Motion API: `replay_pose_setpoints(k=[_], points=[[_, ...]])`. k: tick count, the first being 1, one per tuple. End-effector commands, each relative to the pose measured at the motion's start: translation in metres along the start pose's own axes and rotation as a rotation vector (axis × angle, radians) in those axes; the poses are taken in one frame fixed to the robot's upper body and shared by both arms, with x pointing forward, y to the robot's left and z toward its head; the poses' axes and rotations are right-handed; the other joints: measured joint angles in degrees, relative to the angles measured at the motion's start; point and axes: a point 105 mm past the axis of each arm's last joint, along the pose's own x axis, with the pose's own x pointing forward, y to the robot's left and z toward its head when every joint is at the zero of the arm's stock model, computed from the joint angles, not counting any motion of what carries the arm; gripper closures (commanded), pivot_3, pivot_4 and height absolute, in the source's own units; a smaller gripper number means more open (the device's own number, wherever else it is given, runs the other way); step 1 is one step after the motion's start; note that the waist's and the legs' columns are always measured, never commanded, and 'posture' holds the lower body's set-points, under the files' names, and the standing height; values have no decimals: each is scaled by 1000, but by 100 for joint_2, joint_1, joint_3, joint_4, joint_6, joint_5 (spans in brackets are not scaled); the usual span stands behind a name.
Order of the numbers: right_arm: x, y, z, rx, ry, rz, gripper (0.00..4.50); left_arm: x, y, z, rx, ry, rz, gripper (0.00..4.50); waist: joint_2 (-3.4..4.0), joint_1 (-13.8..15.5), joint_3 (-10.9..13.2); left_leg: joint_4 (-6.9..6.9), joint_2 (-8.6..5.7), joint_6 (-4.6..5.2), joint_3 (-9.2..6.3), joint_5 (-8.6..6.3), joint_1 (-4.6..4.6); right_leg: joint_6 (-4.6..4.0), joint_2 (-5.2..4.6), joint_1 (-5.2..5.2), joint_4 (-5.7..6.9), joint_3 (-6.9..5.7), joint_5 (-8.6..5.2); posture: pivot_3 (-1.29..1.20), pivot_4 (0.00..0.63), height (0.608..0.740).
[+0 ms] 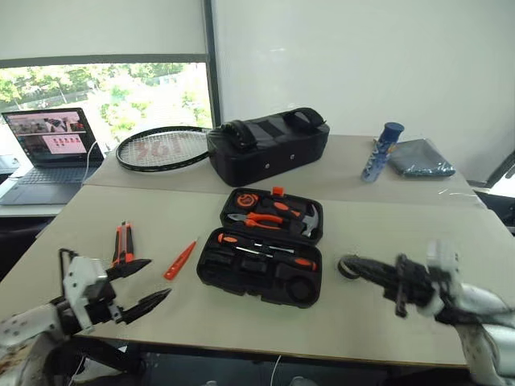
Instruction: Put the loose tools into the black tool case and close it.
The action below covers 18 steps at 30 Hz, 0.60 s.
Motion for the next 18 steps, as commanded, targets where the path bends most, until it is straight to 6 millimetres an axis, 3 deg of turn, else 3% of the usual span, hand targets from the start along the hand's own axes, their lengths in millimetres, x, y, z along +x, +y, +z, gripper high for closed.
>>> replay_pose_setpoints(k=[1, 4, 9, 11, 18], points=[[-2, 11, 4, -163, -44, -34, 2778, -45, 27, -15, -73, 45, 228, 0, 0, -37, 0, 0, 5, 0, 3, 0, 10, 4, 5, 7, -1, -1, -3, 0, 150, 740], [-1, 15, 2, -205, -82, -67, 1706, -71, 38, -29, -105, 91, 339, 0, -2, -57, 3, -6, 11, -2, 11, -1, 65, 28, 5, 64, -10, -3, -36, 0, 150, 740], [2, 20, 4, -110, -125, -18, 77, -70, 40, -28, -106, 117, 330, 0, -14, 62, 1, -6, 18, -2, 10, -1, 70, 29, -8, 74, -18, -9, -42, 0, 150, 740], [4, 19, 7, -144, -130, -3, 25, -59, 39, -20, -99, 93, 299, 0, -17, 115, 0, -6, 13, -2, 6, -1, 65, 12, -11, 75, -22, -11, -33, 0, 150, 740], [15, 18, 18, -170, -159, 32, 25, 8, 25, 18, -157, 103, 130, 0, -16, 169, 1, -6, 12, -3, -4, -2, 58, -3, -13, 73, -25, -13, -22, 0, 150, 740]])
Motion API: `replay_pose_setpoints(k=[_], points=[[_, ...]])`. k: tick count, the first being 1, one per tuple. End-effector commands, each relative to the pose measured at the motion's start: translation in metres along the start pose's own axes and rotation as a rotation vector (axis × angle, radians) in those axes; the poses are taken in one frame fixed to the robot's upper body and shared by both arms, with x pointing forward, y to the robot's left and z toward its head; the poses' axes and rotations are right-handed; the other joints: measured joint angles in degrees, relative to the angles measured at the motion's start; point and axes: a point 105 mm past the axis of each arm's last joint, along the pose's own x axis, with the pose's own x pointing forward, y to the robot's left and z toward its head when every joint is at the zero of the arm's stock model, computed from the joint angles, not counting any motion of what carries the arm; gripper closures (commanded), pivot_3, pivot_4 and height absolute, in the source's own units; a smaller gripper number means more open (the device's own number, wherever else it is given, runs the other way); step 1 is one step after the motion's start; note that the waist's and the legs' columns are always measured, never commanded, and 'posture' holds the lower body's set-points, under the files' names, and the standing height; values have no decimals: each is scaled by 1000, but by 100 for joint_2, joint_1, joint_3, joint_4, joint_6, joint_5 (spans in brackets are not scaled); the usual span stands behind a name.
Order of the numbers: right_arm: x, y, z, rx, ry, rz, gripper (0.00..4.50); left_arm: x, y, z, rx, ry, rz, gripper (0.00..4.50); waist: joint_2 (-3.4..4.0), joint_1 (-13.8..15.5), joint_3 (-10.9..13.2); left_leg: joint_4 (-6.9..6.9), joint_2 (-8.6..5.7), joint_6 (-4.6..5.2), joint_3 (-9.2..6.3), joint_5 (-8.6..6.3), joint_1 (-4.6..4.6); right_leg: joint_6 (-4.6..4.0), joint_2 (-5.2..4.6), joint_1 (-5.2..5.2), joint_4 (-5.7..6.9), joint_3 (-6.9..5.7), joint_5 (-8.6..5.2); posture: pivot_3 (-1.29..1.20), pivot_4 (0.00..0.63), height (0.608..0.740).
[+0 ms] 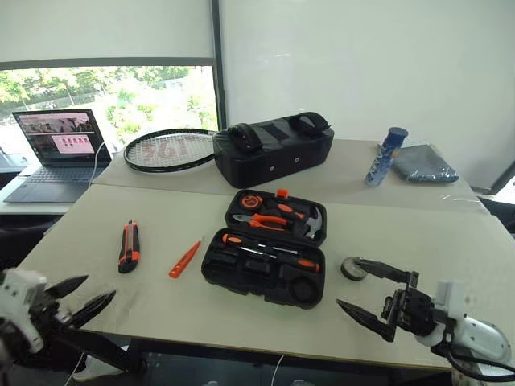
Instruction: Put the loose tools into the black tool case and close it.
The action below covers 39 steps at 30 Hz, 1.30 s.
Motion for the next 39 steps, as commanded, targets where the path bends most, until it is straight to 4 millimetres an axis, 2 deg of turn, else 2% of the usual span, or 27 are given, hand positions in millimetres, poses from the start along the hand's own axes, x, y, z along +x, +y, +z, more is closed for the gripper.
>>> replay_pose_setpoints(k=[1, 5, 10, 15, 19, 21, 23, 28, 31, 32, 37, 39], points=[[9, 1, 16, -48, -49, 33, 25, 31, -18, 20, 11, 66, -72, 0, 2, 5, 1, 0, -1, 0, 0, 0, -2, 1, 2, -2, 1, 0, 1, 0, 150, 740], [19, 3, 20, -39, -70, 53, 25, 66, -19, 12, 13, 256, -59, 0, 6, -12, 4, -3, -13, 0, 1, 0, -1, 1, 8, -3, 5, 0, 1, 0, 150, 740], [26, 6, 21, -26, -70, 67, 25, 100, -19, 9, 25, 334, -46, 0, 5, -68, 5, -4, -19, -1, -1, -1, -7, 1, 14, -8, 6, -2, 1, 0, 150, 740], [29, 12, 20, -6, -14, 118, 25, 125, -26, 7, 62, 381, -75, 0, 3, -71, 6, -4, -24, -2, -4, -1, -17, 1, 12, -13, 6, -5, 2, 0, 150, 740], [39, 7, 29, 33, 20, 117, 25, 140, -32, 3, 68, 413, -91, 0, 3, -34, 6, -2, -27, -2, -5, -1, -15, 4, 10, -10, 8, -6, 3, 0, 150, 740], [44, 5, 34, 39, 38, 140, 0, 142, -32, -2, 75, 439, -87, 552, 4, -31, 6, 0, -29, -1, -4, -1, -13, 6, 10, -8, 8, -4, 4, 0, 150, 740], [48, 1, 38, 41, 63, 152, 0, 142, -31, -9, 76, 472, -84, 896, 4, -17, 6, 0, -28, -1, -5, -1, -12, 6, 11, -6, 8, -5, 4, 0, 150, 740], [53, -6, 44, 56, 80, 151, 0, 142, -30, -17, 40, 493, -98, 2764, 4, 22, 5, 0, -29, -1, -4, -1, -13, 7, 10, -5, 2, -6, 3, 0, 150, 740], [52, -6, 43, 58, 90, 161, 0, 142, -29, -14, 33, 459, -120, 3933, 4, 25, 5, 0, -30, 1, -3, -3, -16, 9, 9, -5, -1, -5, 2, 0, 150, 740], [52, -6, 42, 58, 95, 162, 0, 143, -29, -8, 35, 415, -135, 4075, 4, 27, 5, 0, -30, 1, -4, -3, -16, 9, 8, -5, -2, -5, 2, 0, 150, 740], [48, -4, 40, 60, 108, 160, 0, 139, -14, 14, 63, 283, -139, 4075, 3, 25, 6, 0, -29, 2, -3, -3, -17, 9, 7, -6, -2, -6, 2, 0, 150, 740], [46, -4, 38, 59, 116, 155, 0, 135, -18, 38, 97, 139, -219, 4075, 2, 25, 6, 0, -28, 2, -3, -3, -22, 9, 8, -10, -1, -6, 3, 0, 150, 740]])
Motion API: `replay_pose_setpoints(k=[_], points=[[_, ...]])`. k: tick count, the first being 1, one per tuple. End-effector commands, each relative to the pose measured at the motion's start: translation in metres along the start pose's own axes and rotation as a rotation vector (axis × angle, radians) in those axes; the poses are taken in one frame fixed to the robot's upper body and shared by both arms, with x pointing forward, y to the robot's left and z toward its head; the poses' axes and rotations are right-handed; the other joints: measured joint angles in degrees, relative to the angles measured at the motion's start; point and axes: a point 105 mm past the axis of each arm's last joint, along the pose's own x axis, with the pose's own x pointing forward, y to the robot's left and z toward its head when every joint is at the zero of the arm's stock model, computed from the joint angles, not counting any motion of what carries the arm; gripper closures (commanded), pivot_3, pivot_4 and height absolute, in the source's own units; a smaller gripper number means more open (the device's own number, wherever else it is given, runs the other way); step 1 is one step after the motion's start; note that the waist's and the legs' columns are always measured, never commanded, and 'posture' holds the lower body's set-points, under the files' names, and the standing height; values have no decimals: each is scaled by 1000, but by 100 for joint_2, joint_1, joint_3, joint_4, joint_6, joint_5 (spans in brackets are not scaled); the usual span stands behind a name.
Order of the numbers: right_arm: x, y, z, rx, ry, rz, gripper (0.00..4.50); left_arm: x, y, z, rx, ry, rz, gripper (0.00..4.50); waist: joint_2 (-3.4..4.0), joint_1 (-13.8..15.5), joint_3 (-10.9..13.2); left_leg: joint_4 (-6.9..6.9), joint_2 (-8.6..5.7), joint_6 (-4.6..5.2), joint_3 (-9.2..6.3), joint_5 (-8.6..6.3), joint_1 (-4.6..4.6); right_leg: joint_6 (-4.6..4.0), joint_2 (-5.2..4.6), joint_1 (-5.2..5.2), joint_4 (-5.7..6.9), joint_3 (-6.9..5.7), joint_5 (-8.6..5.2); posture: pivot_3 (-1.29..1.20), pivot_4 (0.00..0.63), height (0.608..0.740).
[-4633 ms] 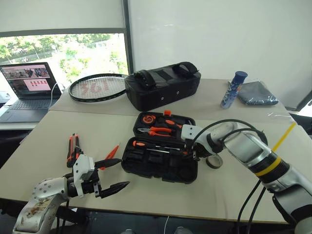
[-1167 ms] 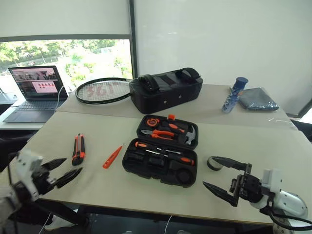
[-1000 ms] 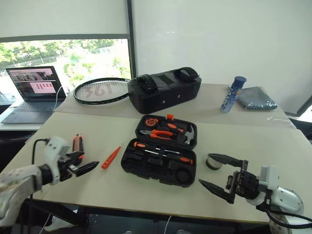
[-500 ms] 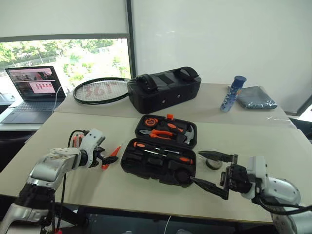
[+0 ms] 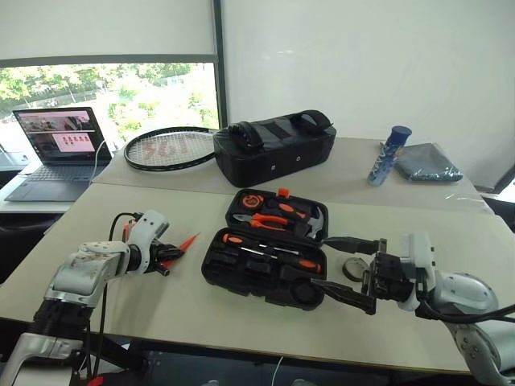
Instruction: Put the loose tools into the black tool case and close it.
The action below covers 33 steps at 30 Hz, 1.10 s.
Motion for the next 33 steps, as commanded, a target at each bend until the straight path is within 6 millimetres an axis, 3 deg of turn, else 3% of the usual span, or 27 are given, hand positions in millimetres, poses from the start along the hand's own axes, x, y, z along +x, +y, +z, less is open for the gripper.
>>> replay_pose_setpoints(k=[1, 5, 7, 10, 16, 24, 33], points=[[-4, 3, 9, -45, -6, 7, 0, -20, -4, 38, 104, -234, -104, 4075, -5, 0, 3, 0, 1, 0, 0, 0, -4, -1, 0, -4, 1, 0, 0, 0, 150, 740], [-8, 3, 10, -45, -4, 2, 0, -36, -30, 73, 316, -435, -318, 4075, -15, 17, 9, 1, 1, 0, 0, 0, -11, -2, -2, -8, -2, -3, 1, 0, 150, 740], [-10, 3, 11, -43, -1, -2, 0, -34, -45, 77, 451, -390, -437, 4075, -17, 43, 10, 1, 1, 0, 0, 0, -15, -2, -2, -8, -5, -6, 1, 0, 150, 740], [-13, 4, 11, -31, -1, -4, 0, -20, -68, 76, 676, -282, -605, 4075, -17, 52, 10, 6, -5, 0, 1, 0, -20, 2, -3, -7, -9, -8, 3, 0, 150, 740], [-14, 9, 12, -18, -1, -1, 0, 25, -88, 81, 906, -164, -742, 4075, -20, 31, 12, 9, -7, 1, 0, 1, -27, 5, 4, -5, -15, -9, 4, 0, 150, 740], [-20, 13, 12, -15, 21, -38, 0, 57, -94, 70, 947, -24, -798, 4075, -22, -40, 13, 11, -7, 10, -2, -4, -56, 7, 8, -33, -12, -7, 5, 0, 150, 740], [-19, 18, 10, -7, 15, -65, 0, 68, -89, 63, 964, 40, -766, 4075, -22, -2, 13, 16, -9, 11, -4, -3, -56, 9, 7, -33, -6, -7, 5, 0, 150, 740]])
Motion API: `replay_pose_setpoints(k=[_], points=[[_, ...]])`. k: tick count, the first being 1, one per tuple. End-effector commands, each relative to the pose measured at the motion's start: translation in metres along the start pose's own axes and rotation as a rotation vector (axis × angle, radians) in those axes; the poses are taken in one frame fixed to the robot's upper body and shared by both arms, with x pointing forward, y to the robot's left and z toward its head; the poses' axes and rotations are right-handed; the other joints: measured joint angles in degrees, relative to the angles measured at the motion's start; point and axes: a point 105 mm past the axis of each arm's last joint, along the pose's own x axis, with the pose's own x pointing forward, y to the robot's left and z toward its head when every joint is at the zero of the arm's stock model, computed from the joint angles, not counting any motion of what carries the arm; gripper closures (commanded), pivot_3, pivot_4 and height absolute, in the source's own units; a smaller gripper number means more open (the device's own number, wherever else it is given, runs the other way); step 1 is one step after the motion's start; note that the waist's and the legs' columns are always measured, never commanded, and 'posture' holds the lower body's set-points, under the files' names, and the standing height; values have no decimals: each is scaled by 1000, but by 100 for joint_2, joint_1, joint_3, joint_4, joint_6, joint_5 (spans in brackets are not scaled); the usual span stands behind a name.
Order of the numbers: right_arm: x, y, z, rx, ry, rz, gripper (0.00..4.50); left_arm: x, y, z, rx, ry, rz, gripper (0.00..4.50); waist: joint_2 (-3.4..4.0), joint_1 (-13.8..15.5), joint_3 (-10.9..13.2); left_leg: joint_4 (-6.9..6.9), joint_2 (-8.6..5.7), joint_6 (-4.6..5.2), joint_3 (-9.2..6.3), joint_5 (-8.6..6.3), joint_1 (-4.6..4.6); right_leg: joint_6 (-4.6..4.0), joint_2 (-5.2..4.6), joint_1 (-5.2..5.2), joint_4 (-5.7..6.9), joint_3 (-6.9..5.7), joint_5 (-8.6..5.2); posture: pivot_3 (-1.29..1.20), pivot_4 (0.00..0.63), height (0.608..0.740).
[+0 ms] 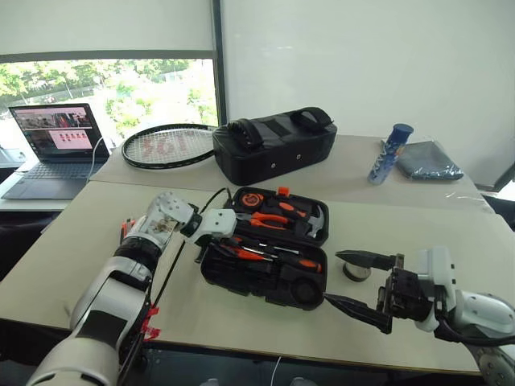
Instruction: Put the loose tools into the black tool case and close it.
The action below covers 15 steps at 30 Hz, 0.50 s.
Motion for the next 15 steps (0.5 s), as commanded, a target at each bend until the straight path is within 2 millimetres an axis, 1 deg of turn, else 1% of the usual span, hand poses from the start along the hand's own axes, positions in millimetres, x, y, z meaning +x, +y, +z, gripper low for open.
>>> replay_pose_setpoints(k=[1, 10, 15], points=[[0, 3, 10, -35, -25, -3, 0, 1, 1, -1, 19, 36, -21, 4075, 0, 11, 0, 0, 0, 0, 0, 0, 0, 0, 0, 0, 0, 0, 0, 0, 150, 740], [1, -1, 7, -39, -18, -9, 0, 1, -9, -13, 12, 91, -71, 4075, 0, -7, 0, 2, 1, 0, 0, 0, 5, 1, 1, 3, 3, 0, 1, 0, 150, 740], [2, -3, 6, -41, -13, -8, 0, 5, -11, -11, 30, 80, -86, 4075, 0, -12, 0, 2, 1, 0, 0, 0, 10, 1, 2, 7, 5, 0, 1, 0, 150, 740]])
